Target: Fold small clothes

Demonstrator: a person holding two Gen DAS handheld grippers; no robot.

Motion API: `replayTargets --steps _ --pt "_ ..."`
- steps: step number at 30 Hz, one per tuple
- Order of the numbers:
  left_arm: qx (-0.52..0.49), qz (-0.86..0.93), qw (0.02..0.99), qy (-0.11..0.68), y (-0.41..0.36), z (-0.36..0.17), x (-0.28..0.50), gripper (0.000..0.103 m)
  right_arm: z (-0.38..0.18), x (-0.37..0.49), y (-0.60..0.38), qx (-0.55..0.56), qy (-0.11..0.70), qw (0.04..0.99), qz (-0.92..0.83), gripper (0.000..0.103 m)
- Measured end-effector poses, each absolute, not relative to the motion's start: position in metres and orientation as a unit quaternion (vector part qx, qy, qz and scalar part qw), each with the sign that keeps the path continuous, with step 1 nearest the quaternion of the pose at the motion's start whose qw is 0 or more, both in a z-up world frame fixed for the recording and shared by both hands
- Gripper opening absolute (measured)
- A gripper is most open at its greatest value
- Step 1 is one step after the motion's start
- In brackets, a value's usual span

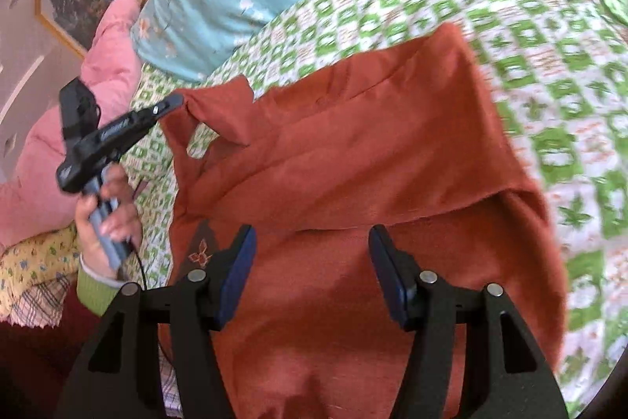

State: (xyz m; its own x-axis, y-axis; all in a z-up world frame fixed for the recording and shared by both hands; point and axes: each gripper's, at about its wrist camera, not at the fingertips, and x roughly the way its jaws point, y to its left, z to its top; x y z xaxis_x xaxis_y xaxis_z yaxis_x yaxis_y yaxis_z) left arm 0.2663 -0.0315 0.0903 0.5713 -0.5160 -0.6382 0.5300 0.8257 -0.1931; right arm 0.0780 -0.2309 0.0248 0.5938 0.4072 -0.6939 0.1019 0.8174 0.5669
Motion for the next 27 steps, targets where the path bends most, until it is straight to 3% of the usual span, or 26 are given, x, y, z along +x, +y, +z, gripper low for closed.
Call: replayTargets --steps 10,13,25,27 --pt "0.079 -0.329 0.846 0.413 -0.098 0.017 0.234 0.003 0.012 0.068 -0.268 0.332 0.425 0.842 0.031 0.061" --pt "0.092 -0.324 0.838 0.429 -0.094 0.001 0.226 0.017 0.009 0.079 -0.269 0.338 0.425 0.839 0.033 0.061" --pt "0.04 -0.235 0.863 0.445 0.026 0.005 0.182 0.023 0.003 0.196 -0.23 0.316 0.438 0.836 0.099 0.061" --pt "0.037 -0.208 0.869 0.447 0.053 0.006 0.177 0.028 0.002 0.227 -0.217 0.3 0.444 0.837 0.111 0.061"
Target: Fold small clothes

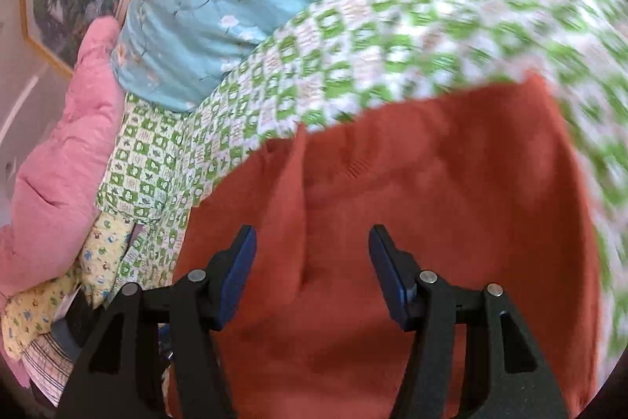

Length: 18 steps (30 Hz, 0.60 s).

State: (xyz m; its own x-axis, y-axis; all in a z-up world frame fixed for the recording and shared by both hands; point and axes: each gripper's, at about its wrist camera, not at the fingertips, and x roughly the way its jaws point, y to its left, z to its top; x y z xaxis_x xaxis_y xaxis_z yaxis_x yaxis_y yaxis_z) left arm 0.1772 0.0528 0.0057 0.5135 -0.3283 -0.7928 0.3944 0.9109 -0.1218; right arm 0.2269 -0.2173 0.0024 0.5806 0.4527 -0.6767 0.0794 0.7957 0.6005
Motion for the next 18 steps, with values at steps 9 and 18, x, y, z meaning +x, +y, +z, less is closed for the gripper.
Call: replayTargets --steps 9,18 --pt "0.034 -0.096 0.874 0.475 0.114 -0.014 0.194 0.023 -0.041 0.318 -0.18 0.248 0.504 0.82 0.115 0.025" --pt "0.048 -0.056 0.882 0.465 0.103 -0.022 0.198 0.018 0.047 0.232 -0.216 0.261 0.339 0.901 0.077 0.006"
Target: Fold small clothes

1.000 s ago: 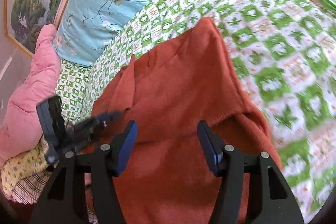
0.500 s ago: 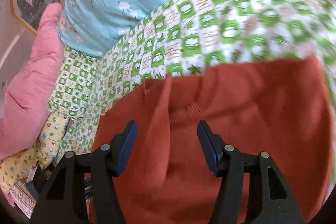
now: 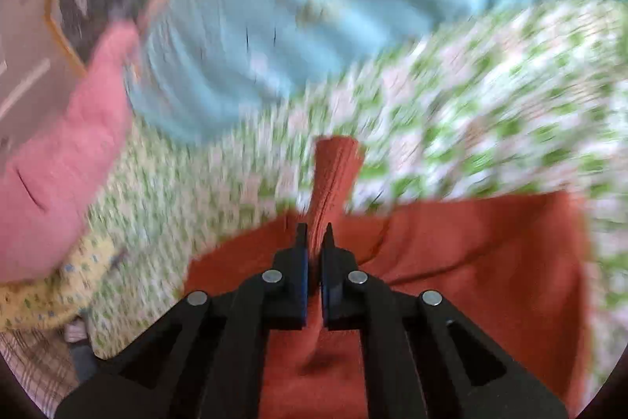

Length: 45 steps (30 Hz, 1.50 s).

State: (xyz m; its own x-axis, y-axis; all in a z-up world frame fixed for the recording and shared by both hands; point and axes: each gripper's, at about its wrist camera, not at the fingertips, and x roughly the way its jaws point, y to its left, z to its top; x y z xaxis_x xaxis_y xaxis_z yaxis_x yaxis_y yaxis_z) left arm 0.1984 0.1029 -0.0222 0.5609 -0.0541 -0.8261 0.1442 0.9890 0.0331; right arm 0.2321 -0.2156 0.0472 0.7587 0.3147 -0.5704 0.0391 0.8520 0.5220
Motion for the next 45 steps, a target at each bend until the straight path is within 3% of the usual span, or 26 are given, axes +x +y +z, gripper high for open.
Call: replayTargets --steps 3,11,15,18,20,21,22,25,27,32,34,36,37,39,41,45 --pt "0.03 -0.048 0.881 0.469 0.11 -0.026 0.197 0.012 0.037 0.186 -0.236 0.284 0.336 0.897 0.04 0.006" --pt "0.011 -0.023 0.887 0.462 0.119 -0.022 0.182 0.012 -0.031 0.156 -0.247 0.329 0.421 0.845 0.0 0.011" --pt "0.005 -0.027 0.893 0.45 0.127 -0.015 0.178 0.018 -0.028 0.146 -0.257 0.348 0.402 0.847 -0.011 0.037" --pt "0.016 -0.047 0.885 0.463 0.122 -0.022 0.186 0.03 -0.032 0.15 -0.258 0.354 0.407 0.842 -0.009 0.037" --pt "0.043 -0.049 0.883 0.465 0.113 -0.028 0.19 0.03 -0.034 0.155 -0.254 0.35 0.414 0.84 -0.002 0.034" --pt "0.049 -0.048 0.881 0.467 0.111 -0.03 0.192 0.014 -0.033 0.157 -0.252 0.346 0.414 0.842 0.0 0.016" --pt "0.044 -0.048 0.882 0.467 0.112 -0.028 0.192 0.009 -0.029 0.158 -0.251 0.342 0.412 0.844 0.004 0.006" --pt "-0.008 -0.057 0.887 0.457 0.127 -0.021 0.187 0.005 -0.005 0.149 -0.248 0.317 0.375 0.871 0.003 0.006" --pt "-0.036 -0.062 0.88 0.469 0.137 -0.026 0.185 0.001 -0.006 0.148 -0.248 0.291 0.388 0.874 -0.018 0.006" --pt "-0.087 -0.094 0.861 0.493 0.156 -0.027 0.175 0.003 -0.032 0.142 -0.254 0.316 0.433 0.844 -0.021 0.01" --pt "-0.106 -0.115 0.852 0.499 0.164 -0.019 0.17 0.008 -0.028 0.133 -0.253 0.319 0.43 0.844 -0.009 0.02" --pt "-0.111 -0.138 0.852 0.493 0.168 -0.005 0.166 0.019 -0.02 0.123 -0.253 0.315 0.422 0.85 -0.006 0.044" --pt "-0.112 -0.148 0.853 0.487 0.169 0.003 0.165 0.023 -0.016 0.12 -0.252 0.315 0.417 0.852 -0.005 0.046" --pt "-0.111 -0.161 0.857 0.477 0.169 0.017 0.173 0.051 -0.007 0.112 -0.254 0.311 0.408 0.858 -0.005 0.046" --pt "-0.11 -0.169 0.857 0.473 0.166 0.024 0.191 0.065 -0.001 0.109 -0.253 0.313 0.401 0.861 -0.004 0.046" --pt "-0.111 -0.185 0.838 0.501 0.151 0.011 0.259 0.066 0.009 0.102 -0.247 0.315 0.387 0.867 0.006 0.046"
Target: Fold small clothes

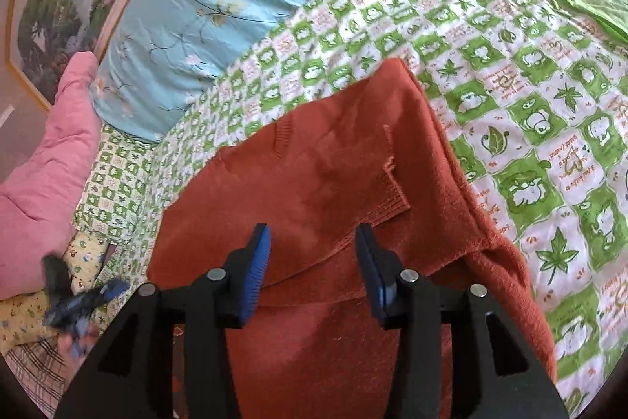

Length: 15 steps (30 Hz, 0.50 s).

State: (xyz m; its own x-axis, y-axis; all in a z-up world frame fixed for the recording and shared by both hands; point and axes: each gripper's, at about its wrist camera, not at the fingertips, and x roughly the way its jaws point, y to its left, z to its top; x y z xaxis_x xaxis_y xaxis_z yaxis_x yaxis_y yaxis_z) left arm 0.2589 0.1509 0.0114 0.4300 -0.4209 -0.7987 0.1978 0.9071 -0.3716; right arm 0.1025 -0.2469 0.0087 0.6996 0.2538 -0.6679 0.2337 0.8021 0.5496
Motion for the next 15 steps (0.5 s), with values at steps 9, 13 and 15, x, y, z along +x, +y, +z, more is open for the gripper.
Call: replayTargets --steps 9,13,15 --pt "-0.11 -0.2 0.809 0.542 0.128 -0.032 0.35 0.009 0.004 0.107 -0.223 0.305 0.416 0.855 0.048 0.046" --pt "-0.026 -0.178 0.862 0.474 0.11 -0.006 0.352 0.008 0.004 0.113 -0.219 0.297 0.42 0.856 0.054 0.046" --pt "-0.003 -0.151 0.868 0.474 0.107 -0.01 0.366 0.007 0.005 0.118 -0.219 0.298 0.416 0.857 0.058 0.046"
